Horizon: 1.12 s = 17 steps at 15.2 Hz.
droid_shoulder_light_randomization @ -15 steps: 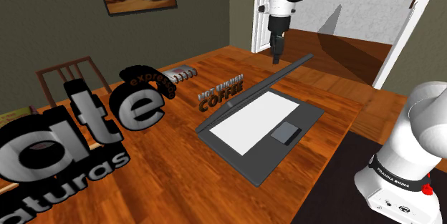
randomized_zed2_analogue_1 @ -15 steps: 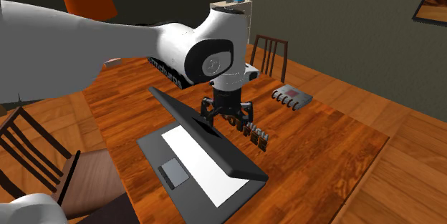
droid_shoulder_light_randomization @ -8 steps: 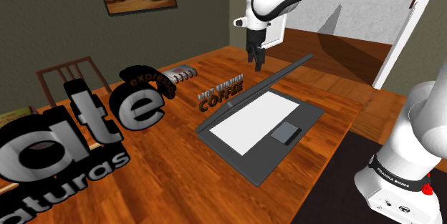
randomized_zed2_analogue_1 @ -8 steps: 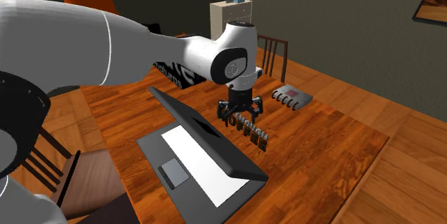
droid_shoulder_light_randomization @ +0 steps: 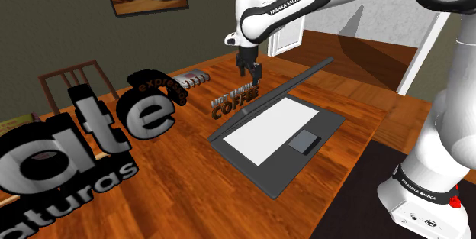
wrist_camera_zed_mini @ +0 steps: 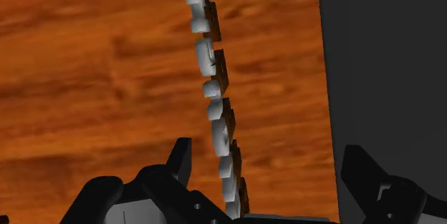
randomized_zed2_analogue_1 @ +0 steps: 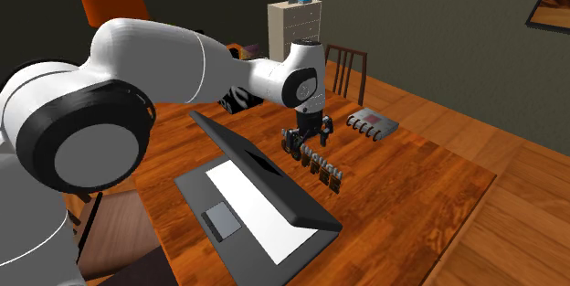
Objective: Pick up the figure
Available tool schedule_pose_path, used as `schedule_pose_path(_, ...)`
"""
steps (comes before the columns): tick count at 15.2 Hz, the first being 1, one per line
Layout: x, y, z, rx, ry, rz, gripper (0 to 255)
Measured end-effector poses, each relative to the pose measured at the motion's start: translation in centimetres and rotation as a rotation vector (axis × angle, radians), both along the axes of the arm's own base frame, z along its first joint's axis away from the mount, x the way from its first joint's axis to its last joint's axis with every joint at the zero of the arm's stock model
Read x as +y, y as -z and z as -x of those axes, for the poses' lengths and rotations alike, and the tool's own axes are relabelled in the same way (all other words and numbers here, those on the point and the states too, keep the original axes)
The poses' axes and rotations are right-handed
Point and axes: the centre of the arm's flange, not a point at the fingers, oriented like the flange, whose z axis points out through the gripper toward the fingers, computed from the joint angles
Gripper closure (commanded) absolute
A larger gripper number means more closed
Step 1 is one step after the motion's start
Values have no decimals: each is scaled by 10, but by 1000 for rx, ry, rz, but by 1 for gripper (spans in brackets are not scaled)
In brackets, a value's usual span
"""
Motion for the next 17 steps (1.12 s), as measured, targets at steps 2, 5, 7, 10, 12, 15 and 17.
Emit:
schedule_pose_path(2, 18, 13, -15, -3, -88, 12, 0)
schedule_pose_path(5, 37, 32, -30, -7, -184, 25, 0)
schedule_pose_path(7, 39, 43, -31, -7, -197, 27, 0)
schedule_pose_path(10, 40, 60, -33, -7, -201, 27, 0)
schedule_pose_path(12, 41, 69, -32, -7, -202, 27, 0)
schedule_pose_path(15, 41, 72, -32, -8, -202, 27, 255)
schedule_pose_path(17, 41, 72, -32, -8, -202, 27, 255)
